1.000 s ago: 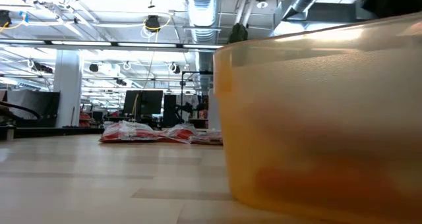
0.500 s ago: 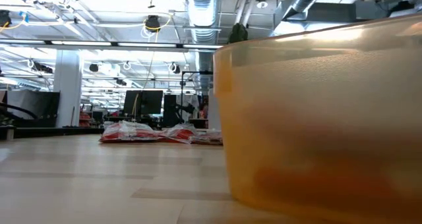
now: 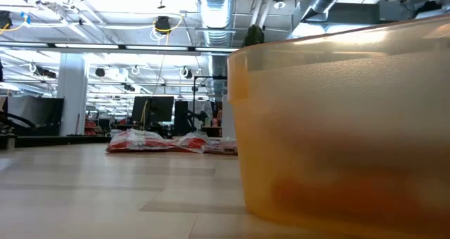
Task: Sort popcorn bags into baskets
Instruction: Put the red popcorn bag into the orange container
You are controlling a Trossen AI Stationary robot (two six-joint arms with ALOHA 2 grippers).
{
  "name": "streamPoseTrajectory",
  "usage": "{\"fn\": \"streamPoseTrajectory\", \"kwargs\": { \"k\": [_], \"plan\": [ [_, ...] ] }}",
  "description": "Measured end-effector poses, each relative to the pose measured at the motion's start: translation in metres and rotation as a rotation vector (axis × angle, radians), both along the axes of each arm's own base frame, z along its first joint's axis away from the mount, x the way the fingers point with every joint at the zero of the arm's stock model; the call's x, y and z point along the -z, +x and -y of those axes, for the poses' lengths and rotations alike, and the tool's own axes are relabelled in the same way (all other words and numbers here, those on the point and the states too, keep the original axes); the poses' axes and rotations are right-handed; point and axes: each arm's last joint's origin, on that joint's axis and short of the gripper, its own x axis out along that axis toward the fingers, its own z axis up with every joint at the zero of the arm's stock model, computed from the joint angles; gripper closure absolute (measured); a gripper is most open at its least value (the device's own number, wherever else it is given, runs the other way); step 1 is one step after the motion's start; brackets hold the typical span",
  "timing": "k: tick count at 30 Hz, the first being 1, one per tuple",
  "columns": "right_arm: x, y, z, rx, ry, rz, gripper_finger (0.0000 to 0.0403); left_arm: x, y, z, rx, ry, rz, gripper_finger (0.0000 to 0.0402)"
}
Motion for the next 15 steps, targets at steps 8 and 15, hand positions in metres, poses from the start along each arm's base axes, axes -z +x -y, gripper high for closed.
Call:
{"fn": "streamPoseTrajectory", "kwargs": {
  "k": [8,15],
  "plan": [
    [0.023,-0.001,0.001,-0.006,-0.124,-0.151,0.0202,0.021,-0.003,-0.033,-0.101,-0.013,-0.235,0.0160],
    [0.038,-0.003,0.004,0.050,-0.152,-0.231,0.0194,0.031,-0.009,-0.070,-0.120,0.027,-0.328,0.0159]
  ]
}}
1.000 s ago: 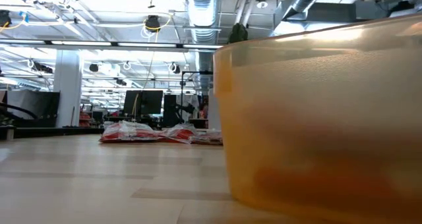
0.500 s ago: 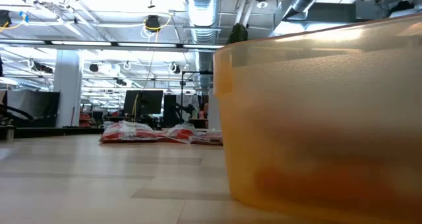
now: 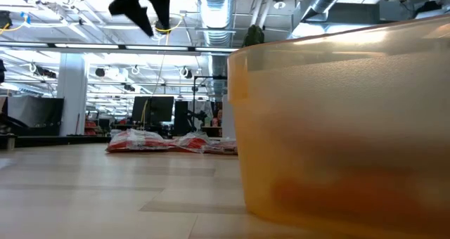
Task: Sort popcorn bags into baskets
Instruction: Put the red popcorn bag into the orange container
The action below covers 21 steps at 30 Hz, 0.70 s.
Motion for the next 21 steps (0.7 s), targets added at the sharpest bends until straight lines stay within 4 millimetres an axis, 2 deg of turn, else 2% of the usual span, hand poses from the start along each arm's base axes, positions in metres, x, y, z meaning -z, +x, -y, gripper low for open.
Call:
{"fn": "streamPoseTrajectory", "kwargs": {
  "k": [5,10,16,18,21],
  "plan": [
    [0.007,0.000,0.003,0.050,-0.014,0.007,0.0206,0.041,0.000,-0.019,0.043,-0.118,-0.067,0.0159],
    [0.008,0.003,0.008,0.091,-0.023,0.006,0.0213,0.088,0.001,-0.032,0.032,-0.125,-0.075,0.0159],
    [0.008,0.006,0.016,0.160,-0.025,0.013,0.0212,0.155,-0.015,-0.044,-0.035,-0.217,-0.078,0.0159],
    [0.008,0.006,0.018,0.180,-0.018,0.016,0.0211,0.169,-0.022,-0.045,-0.082,-0.253,-0.078,0.0159],
    [0.008,0.007,0.020,0.201,-0.006,0.019,0.0210,0.176,-0.030,-0.047,-0.182,-0.287,-0.050,0.0159]
  ]
}}
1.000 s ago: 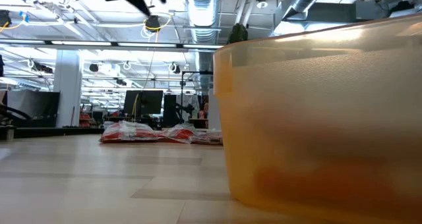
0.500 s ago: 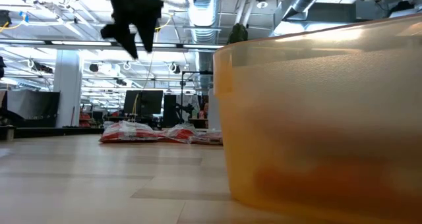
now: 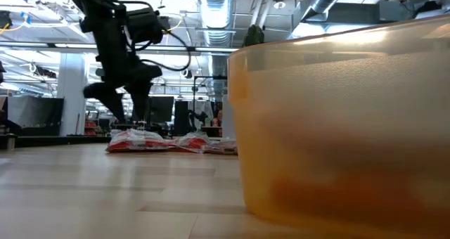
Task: Sort popcorn bags into baskets
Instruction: Put the red popcorn bag into the orange container
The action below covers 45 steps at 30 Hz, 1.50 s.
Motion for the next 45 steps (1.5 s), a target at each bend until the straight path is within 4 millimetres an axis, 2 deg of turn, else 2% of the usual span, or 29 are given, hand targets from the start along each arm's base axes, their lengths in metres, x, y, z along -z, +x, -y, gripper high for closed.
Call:
{"fn": "streamPoseTrajectory", "kwargs": {
  "k": [4,8,13,20,27,32,36,43,45],
  "plan": [
    [0.000,0.001,0.003,0.023,0.006,0.002,0.0214,0.000,-0.014,0.001,-0.214,-0.002,-0.031,0.0159],
    [0.000,0.002,0.006,0.046,0.002,0.000,0.0222,0.001,-0.025,0.005,-0.340,0.011,0.047,0.0159],
    [0.000,0.002,0.011,0.072,-0.001,-0.003,0.0227,0.018,-0.034,0.012,-0.385,-0.019,0.286,0.0159],
    [-0.001,0.004,0.014,0.093,0.006,0.008,0.0219,0.047,-0.057,0.023,-0.495,-0.033,0.310,0.0159],
    [-0.001,0.004,0.016,0.108,0.005,0.008,0.0213,0.065,-0.053,0.030,-0.493,-0.039,0.518,0.0159],
    [-0.001,0.004,0.016,0.107,0.004,0.007,0.0220,0.084,-0.059,0.034,-0.535,-0.034,0.560,0.0163],
    [-0.001,0.005,0.016,0.088,-0.016,0.003,0.0226,0.095,-0.063,0.035,-0.558,-0.041,0.520,0.0208],
    [-0.002,0.006,0.015,0.077,-0.023,0.013,0.0236,0.095,-0.058,0.036,-0.528,-0.007,0.519,0.0378],
    [-0.002,0.006,0.015,0.076,-0.023,0.012,0.0238,0.091,-0.055,0.036,-0.513,-0.009,0.559,0.0391]
  ]
}}
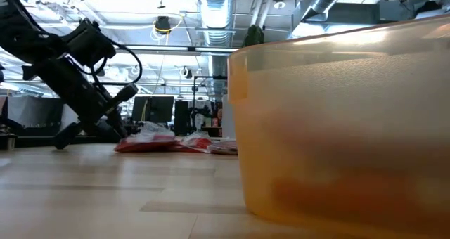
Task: Sort popcorn bags into baskets
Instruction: Put the red popcorn bag into the orange container
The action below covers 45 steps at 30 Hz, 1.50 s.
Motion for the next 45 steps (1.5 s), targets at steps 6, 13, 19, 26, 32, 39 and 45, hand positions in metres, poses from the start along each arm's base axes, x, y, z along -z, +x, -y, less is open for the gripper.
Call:
{"fn": "streamPoseTrajectory", "kwargs": {
  "k": [6,13,19,26,32,39,45],
  "plan": [
    [0.000,-0.001,-0.004,-0.021,0.002,-0.002,0.0247,-0.022,0.023,0.007,0.098,-0.017,0.142,0.0401],
    [0.000,-0.002,-0.010,-0.071,0.000,-0.005,0.0260,-0.054,0.051,0.026,0.131,0.037,0.228,0.0401],
    [0.000,-0.005,-0.018,-0.126,0.001,-0.005,0.0271,-0.074,0.066,0.049,0.164,0.069,0.186,0.0401],
    [0.000,-0.008,-0.028,-0.185,0.012,-0.003,0.0271,-0.081,0.069,0.066,0.270,0.106,0.094,0.0397],
    [0.002,-0.009,-0.027,-0.146,0.051,-0.004,0.0237,-0.077,0.067,0.066,0.428,0.169,-0.022,0.0319],
    [0.003,-0.005,-0.025,-0.099,0.070,-0.001,0.0193,-0.059,0.069,0.050,0.453,0.169,-0.167,0.0174],
    [0.008,0.005,-0.024,-0.061,0.056,-0.032,0.0185,-0.031,0.083,0.036,0.484,0.129,-0.232,0.0117]
  ]
}}
